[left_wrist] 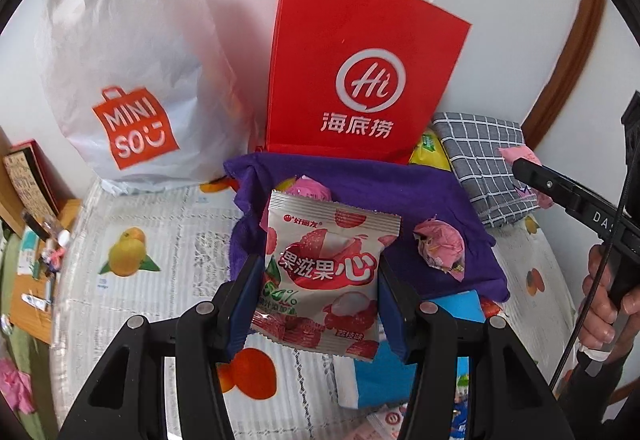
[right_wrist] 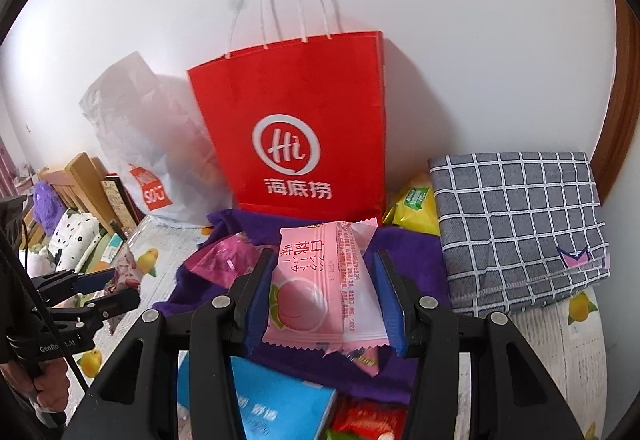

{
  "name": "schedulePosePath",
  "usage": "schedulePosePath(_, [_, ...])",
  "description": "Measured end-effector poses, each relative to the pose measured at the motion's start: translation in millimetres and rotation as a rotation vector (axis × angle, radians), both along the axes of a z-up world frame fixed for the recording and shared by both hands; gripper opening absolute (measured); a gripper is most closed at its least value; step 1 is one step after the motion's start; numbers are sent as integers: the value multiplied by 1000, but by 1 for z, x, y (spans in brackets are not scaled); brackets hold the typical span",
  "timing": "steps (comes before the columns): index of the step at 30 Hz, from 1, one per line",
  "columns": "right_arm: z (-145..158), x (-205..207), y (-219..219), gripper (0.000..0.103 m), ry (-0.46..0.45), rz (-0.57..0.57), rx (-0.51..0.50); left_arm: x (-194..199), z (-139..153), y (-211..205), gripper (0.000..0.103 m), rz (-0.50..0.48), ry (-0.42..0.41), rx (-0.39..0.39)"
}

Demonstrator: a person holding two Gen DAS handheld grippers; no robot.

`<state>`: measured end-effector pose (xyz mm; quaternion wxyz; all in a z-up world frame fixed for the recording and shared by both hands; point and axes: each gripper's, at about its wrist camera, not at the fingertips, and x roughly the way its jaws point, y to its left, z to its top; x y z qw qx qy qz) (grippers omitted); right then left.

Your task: Organize snacks

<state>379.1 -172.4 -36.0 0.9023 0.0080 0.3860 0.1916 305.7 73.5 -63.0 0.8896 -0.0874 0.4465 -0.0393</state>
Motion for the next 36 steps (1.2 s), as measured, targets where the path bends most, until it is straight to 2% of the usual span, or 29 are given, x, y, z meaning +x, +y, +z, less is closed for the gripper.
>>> schedulePosePath(3, [-11, 13, -7, 48, 13, -15, -3, 10, -13, 4, 52, -3, 25, -21])
schedulePosePath(6, [-30, 30, -13, 48, 67, -24, -17, 22, -25, 8, 52, 11, 47, -28])
schedulePosePath(15, [-71, 55, -15, 48, 163, -12, -93, 53, -59, 10, 52, 20, 129, -7])
schedulePosePath(18, [-88, 63, -16, 48, 163, -22, -130, 61, -69, 7, 52, 3, 139, -11])
schedulePosePath(22, [-108, 72, -15, 48, 207, -34, -164, 69, -76, 4, 52, -11, 140, -26])
schedulePosePath(25, [-119, 76, -12, 43, 234, -35, -174, 74, -79, 3, 52, -14, 141, -32])
schedulePosePath(30, [-129, 78, -12, 42, 256, -44, -170, 79, -81, 1, 52, -32, 141, -49])
schedulePosePath(36, [-113, 70, -11, 43, 213, -25, -151, 80, -91, 6, 53, -24, 165, -61])
